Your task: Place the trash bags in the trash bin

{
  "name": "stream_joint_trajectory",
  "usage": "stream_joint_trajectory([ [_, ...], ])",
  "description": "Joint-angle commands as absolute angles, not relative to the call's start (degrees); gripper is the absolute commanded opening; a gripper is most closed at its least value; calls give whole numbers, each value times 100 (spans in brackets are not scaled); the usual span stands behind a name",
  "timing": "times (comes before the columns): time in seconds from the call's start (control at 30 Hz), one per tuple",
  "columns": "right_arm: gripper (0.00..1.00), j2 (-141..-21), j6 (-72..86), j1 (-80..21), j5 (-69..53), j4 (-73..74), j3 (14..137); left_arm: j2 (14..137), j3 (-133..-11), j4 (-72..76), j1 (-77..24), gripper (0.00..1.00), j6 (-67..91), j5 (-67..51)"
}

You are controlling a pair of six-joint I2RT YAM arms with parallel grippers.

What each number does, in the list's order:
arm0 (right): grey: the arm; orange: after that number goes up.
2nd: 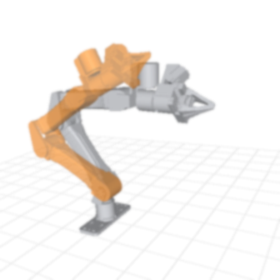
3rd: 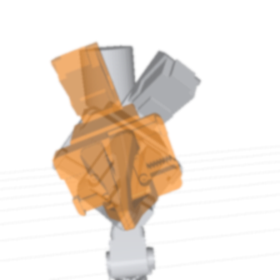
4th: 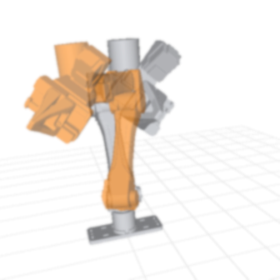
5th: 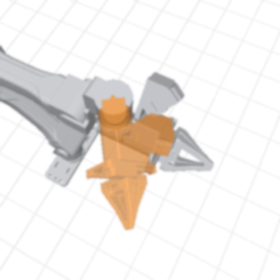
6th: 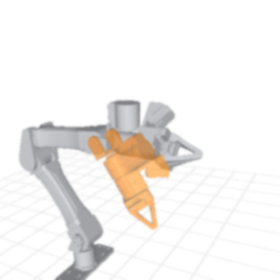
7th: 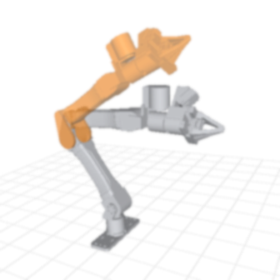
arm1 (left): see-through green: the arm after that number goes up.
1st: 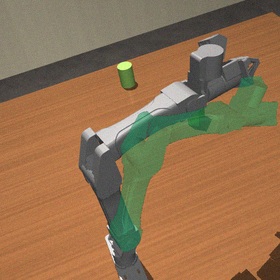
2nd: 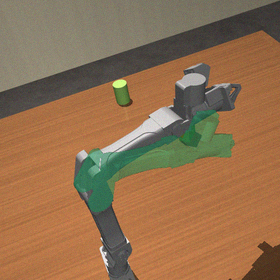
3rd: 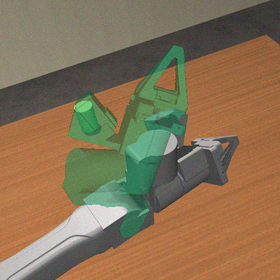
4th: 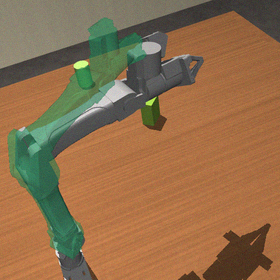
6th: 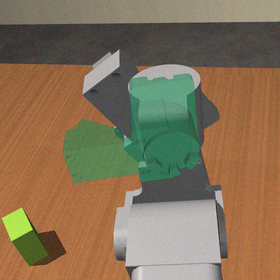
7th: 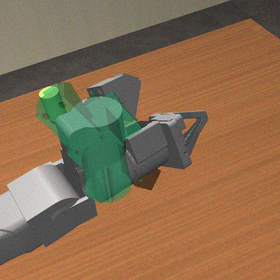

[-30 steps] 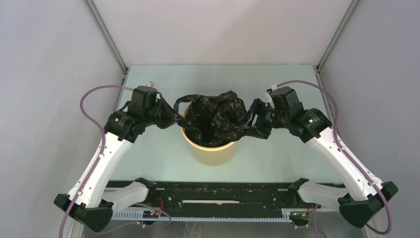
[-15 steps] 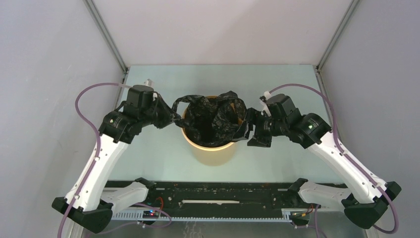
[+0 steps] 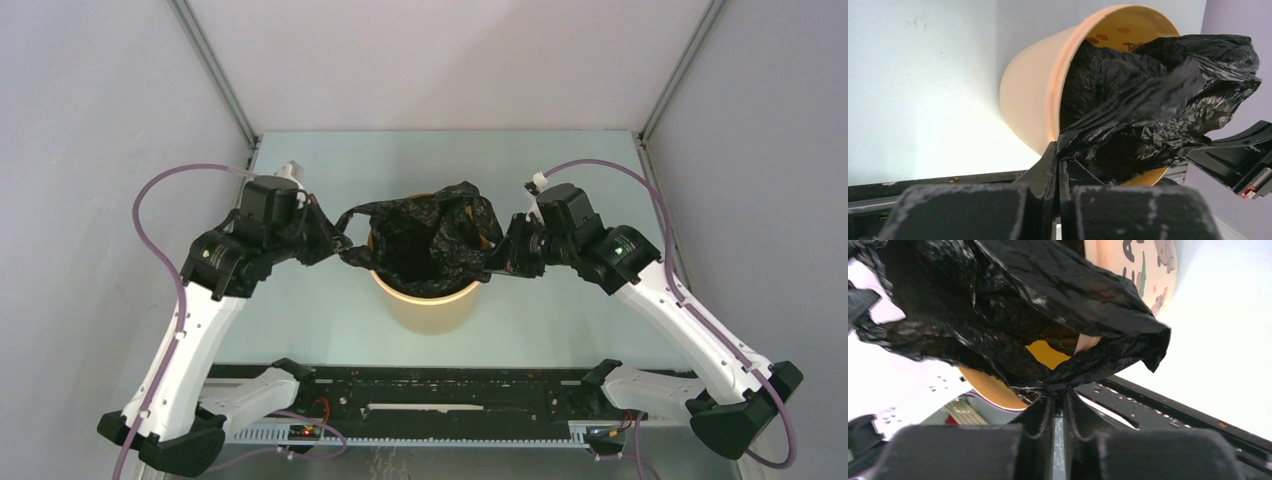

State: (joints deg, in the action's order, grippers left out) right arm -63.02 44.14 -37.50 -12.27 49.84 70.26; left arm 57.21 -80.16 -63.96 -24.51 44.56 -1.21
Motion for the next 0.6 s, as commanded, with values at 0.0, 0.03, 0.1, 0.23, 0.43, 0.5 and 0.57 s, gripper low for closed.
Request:
stream_joint_trajectory([
  [0.0, 0, -6108, 4092, -3661, -1337, 4731, 6847, 5568, -8340, -6735, -2431, 0, 3924, 271],
  [0.03, 0, -6078, 4035, -3634, -1358, 4799, 6847, 5576, -8347, -6793, -2415, 0, 3837, 343],
  [0.1, 0, -5944, 3904, -3531, -1602, 4947, 6848, 5602, -8406, -6967, -2345, 0, 3662, 488],
  [0.23, 0, -5656, 3696, -3398, -2214, 5247, 6847, 5651, -8510, -7359, -2204, 0, 3317, 736],
  [0.43, 0, -5424, 3497, -3383, -2290, 6012, 6824, 5475, -7977, -7287, -2192, 0, 3370, 350],
  [0.5, 0, -5389, 3448, -3366, -2305, 6082, 6782, 5372, -7567, -7084, -2192, 0, 3556, 62],
  [0.57, 0, -5379, 3465, -3379, -2418, 6106, 6709, 5229, -7222, -6961, -2197, 0, 3733, -222],
])
